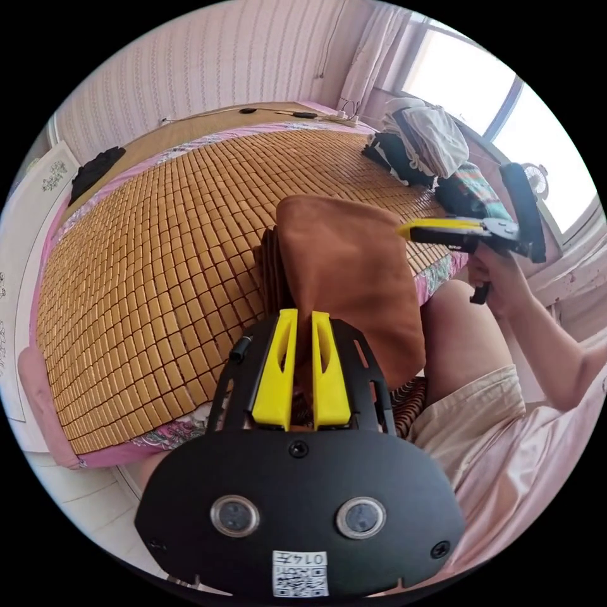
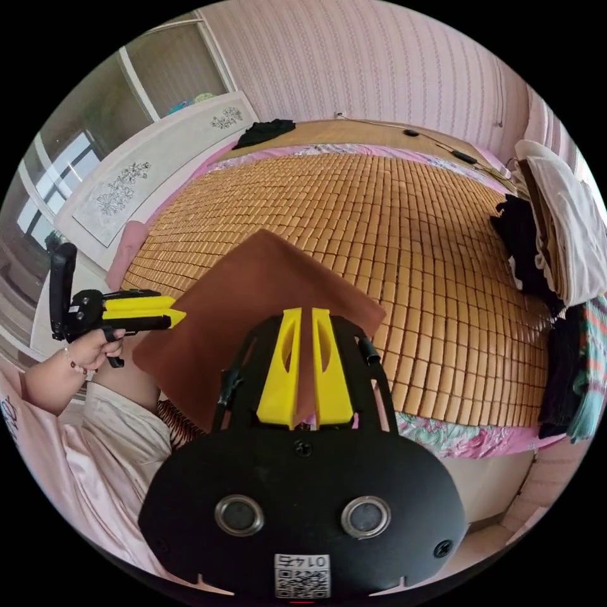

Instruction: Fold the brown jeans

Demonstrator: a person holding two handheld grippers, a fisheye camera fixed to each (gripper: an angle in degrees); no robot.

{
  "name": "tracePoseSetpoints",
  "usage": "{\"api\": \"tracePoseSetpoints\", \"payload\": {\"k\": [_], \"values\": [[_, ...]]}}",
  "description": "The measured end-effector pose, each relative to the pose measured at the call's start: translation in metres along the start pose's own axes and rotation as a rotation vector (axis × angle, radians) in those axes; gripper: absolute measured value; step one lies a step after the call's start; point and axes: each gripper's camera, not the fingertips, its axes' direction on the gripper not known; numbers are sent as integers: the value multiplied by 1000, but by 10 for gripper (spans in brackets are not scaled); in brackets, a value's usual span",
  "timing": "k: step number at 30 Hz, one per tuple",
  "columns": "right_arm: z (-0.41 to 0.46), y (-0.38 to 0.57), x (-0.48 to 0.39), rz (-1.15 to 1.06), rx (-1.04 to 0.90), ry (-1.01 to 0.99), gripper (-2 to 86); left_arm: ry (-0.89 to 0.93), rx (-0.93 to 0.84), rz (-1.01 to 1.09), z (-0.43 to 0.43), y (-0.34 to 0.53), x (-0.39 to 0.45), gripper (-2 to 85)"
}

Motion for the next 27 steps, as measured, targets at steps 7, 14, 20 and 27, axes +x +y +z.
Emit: {"api": "tracePoseSetpoints", "payload": {"k": [7,14,20,27], "values": [[73,-58,-25,-168,-144,97,-1,-81,46,-8,-39,7,5,56],[107,-86,-56,-281,-161,41,-3,-82,-75,141,0,22,30,8],[124,-108,-37,-236,-192,-28,-1,10,-102,57,17,16,-6,-8],[31,-37,44,74,31,-30,48,41,83,-9,-14,-11,-43,89]]}}
